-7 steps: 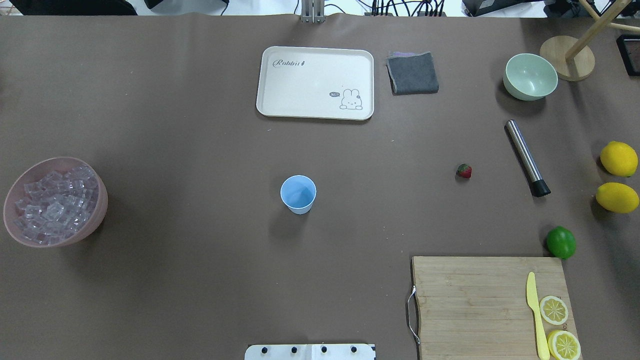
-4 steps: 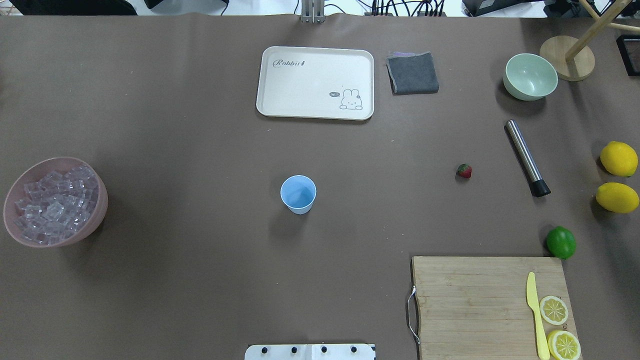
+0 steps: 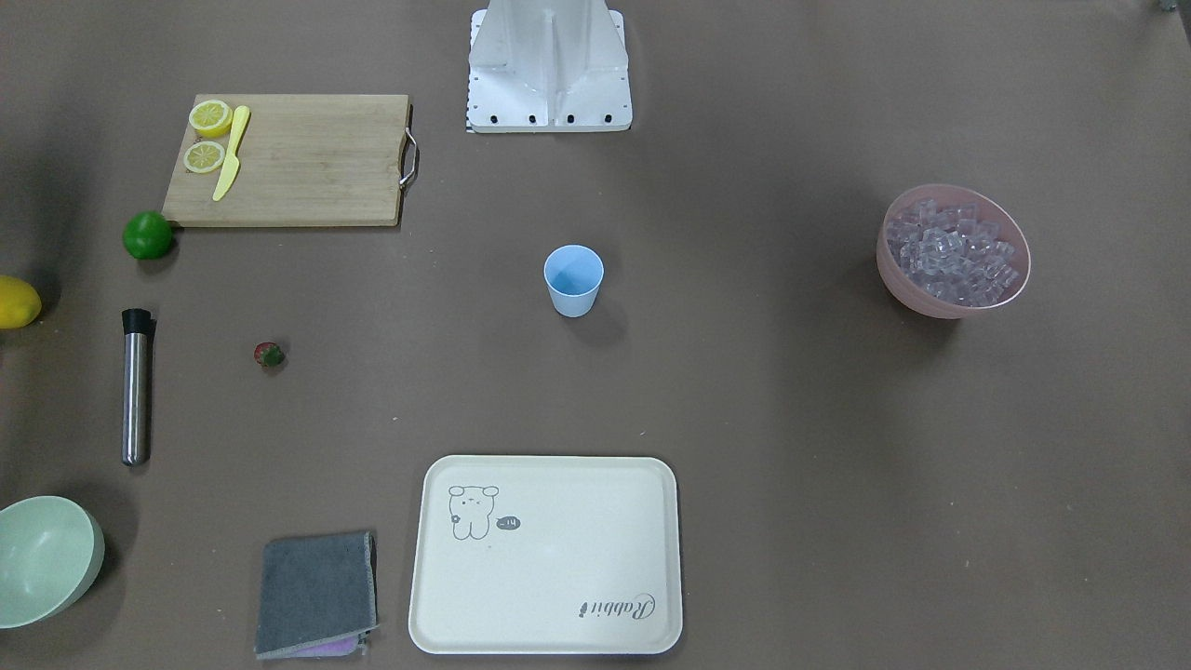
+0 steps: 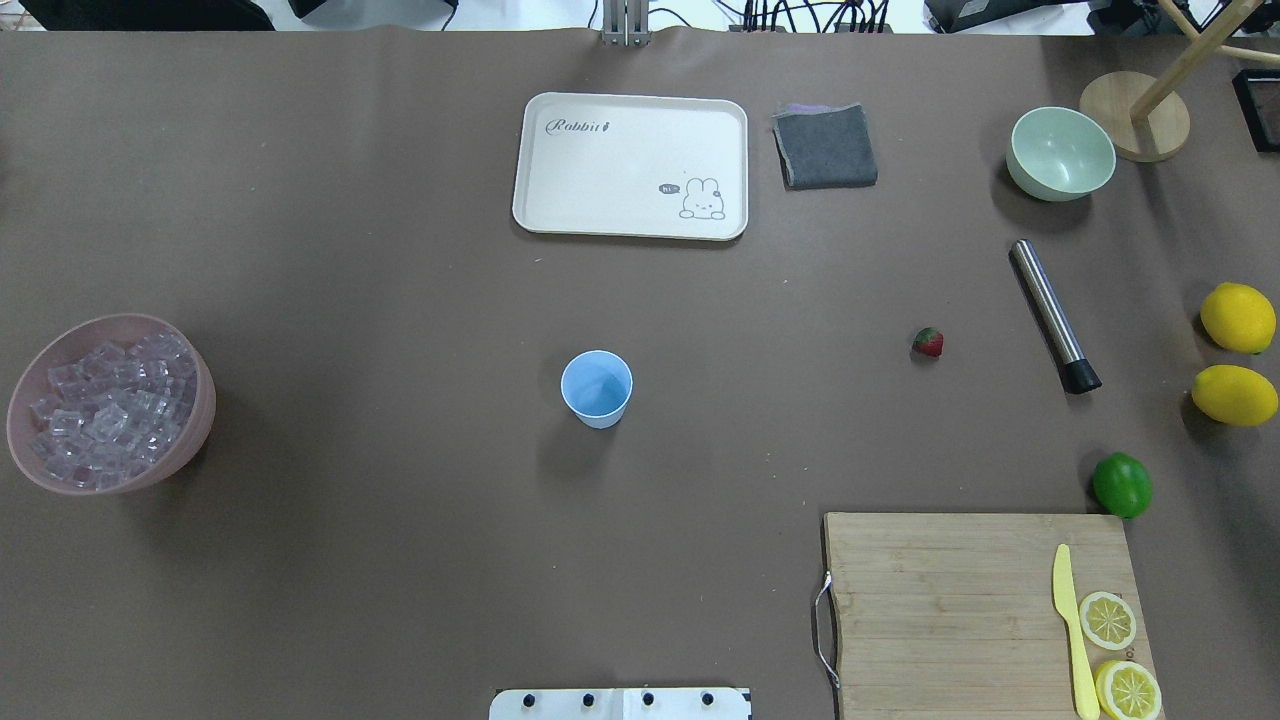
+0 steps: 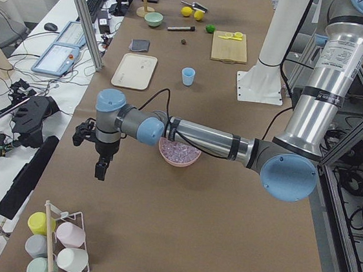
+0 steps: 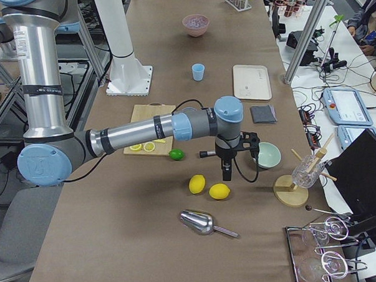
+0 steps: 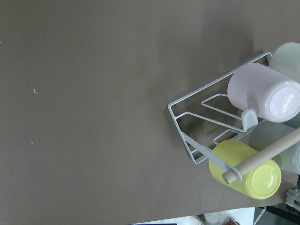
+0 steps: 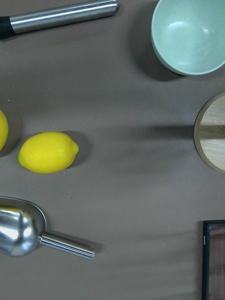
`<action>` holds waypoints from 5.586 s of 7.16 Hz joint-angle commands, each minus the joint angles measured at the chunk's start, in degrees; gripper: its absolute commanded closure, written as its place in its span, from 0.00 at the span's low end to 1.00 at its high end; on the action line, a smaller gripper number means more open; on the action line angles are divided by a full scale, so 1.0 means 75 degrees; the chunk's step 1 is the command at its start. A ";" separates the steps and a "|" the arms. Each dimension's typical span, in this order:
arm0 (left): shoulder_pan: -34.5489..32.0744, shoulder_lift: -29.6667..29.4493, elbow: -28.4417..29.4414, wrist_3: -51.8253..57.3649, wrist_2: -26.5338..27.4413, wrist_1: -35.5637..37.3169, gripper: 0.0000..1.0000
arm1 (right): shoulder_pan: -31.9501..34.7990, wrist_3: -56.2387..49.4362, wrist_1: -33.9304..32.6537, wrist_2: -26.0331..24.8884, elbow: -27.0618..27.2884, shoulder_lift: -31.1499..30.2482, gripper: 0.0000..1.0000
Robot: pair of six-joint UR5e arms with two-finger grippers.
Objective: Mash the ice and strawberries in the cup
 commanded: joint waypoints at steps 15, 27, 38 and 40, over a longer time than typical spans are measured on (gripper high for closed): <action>0.1238 0.1154 -0.2638 0.0816 -0.1072 -0.0249 0.02 | 0.0109 -0.0054 0.0022 -0.0258 0.0530 0.0028 0.00; 0.4019 0.3044 -0.2556 0.2046 -0.1201 -0.4308 0.34 | 0.0191 0.0156 0.0045 -0.0234 0.0752 -0.0559 0.00; 0.4114 0.3325 -0.2451 0.2035 -0.1259 -0.4730 1.00 | 0.0203 0.0168 0.0045 -0.0164 0.1139 -0.0875 0.00; 0.4079 0.3244 -0.2416 0.2035 -0.1283 -0.4672 1.00 | 0.0203 0.0378 0.0045 -0.0152 0.1162 -0.0864 0.00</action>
